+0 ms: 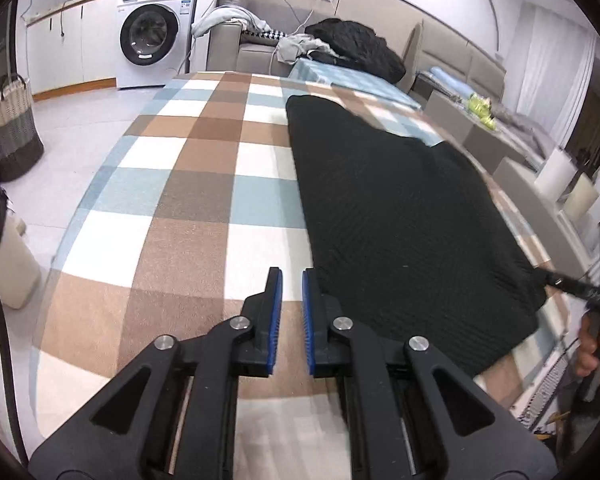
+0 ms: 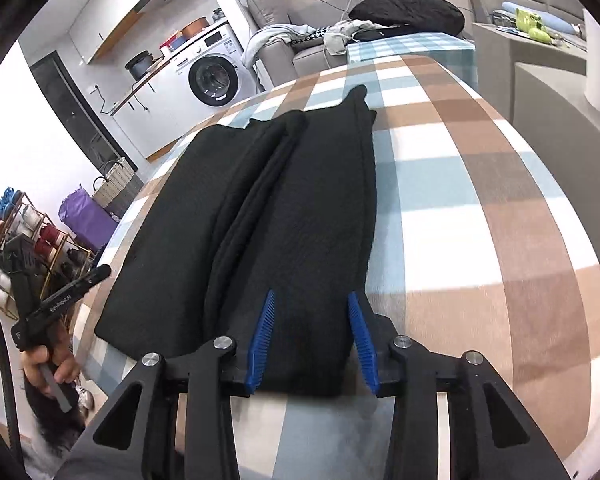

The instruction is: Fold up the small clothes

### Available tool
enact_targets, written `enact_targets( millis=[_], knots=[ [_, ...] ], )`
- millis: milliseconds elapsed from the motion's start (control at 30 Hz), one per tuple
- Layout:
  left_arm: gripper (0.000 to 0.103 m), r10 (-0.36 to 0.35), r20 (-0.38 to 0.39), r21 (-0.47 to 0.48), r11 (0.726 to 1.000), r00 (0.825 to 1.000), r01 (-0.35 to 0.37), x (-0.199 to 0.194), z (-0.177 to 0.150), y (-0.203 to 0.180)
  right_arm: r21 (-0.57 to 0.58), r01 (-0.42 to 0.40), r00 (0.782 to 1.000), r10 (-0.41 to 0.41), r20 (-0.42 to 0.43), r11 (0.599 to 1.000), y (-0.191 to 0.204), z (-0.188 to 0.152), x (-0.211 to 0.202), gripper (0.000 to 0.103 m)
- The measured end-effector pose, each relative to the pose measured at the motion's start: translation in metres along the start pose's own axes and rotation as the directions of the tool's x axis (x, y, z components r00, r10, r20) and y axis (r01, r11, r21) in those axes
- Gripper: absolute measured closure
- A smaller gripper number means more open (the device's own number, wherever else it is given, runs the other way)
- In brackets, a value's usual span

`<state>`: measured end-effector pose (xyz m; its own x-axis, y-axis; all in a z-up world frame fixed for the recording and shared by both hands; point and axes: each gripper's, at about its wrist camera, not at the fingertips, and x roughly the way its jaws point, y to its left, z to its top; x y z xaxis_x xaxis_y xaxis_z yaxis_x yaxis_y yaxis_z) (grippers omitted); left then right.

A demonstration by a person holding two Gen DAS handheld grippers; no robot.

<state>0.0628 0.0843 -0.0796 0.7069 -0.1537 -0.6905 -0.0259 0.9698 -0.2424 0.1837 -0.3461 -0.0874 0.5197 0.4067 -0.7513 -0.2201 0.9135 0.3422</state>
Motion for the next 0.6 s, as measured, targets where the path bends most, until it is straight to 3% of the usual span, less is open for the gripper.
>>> enact_targets(
  millis=[100, 167, 200, 267, 300, 367, 500, 600],
  knots=[
    [0.090, -0.065, -0.006, -0.020, 0.998, 0.998, 0.065, -0.005, -0.005, -0.003, 0.015, 0.003, 1.000, -0.003, 0.001, 1.000, -0.002, -0.004, 0.002, 0.064],
    [0.082, -0.069, 0.007, -0.008, 0.998, 0.998, 0.070, -0.008, -0.008, -0.010, -0.003, 0.015, 1.000, -0.015, 0.011, 1.000, 0.002, -0.005, 0.002, 0.068],
    [0.076, -0.067, 0.008, 0.000, 0.998, 0.998, 0.067, -0.008, -0.009, -0.014, -0.022, 0.016, 1.000, -0.016, 0.019, 1.000, 0.004, -0.005, 0.003, 0.072],
    [0.068, -0.073, 0.012, 0.017, 0.997, 0.997, 0.073, -0.008, -0.011, -0.022, -0.028, 0.014, 0.999, -0.013, 0.034, 1.000, 0.007, -0.005, 0.001, 0.094],
    [0.066, -0.073, 0.014, 0.023, 0.997, 0.997, 0.072, -0.007, -0.011, -0.024, -0.039, -0.007, 0.999, 0.009, 0.051, 0.999, 0.010, -0.005, -0.004, 0.096],
    [0.064, -0.071, 0.012, 0.031, 0.997, 0.997, 0.071, -0.006, -0.013, -0.028, -0.078, -0.007, 0.996, 0.014, 0.087, 0.997, 0.016, -0.004, -0.015, 0.097],
    [0.064, -0.064, -0.002, 0.034, 0.997, 0.998, 0.064, -0.002, -0.016, -0.031, -0.096, 0.106, 0.994, -0.104, 0.016, 0.990, 0.010, -0.009, -0.003, 0.097],
    [0.060, -0.061, 0.001, 0.041, 0.997, 0.998, 0.061, -0.002, -0.016, -0.032, -0.082, 0.081, 0.995, -0.076, 0.061, 0.993, 0.011, -0.007, -0.015, 0.084]
  ],
)
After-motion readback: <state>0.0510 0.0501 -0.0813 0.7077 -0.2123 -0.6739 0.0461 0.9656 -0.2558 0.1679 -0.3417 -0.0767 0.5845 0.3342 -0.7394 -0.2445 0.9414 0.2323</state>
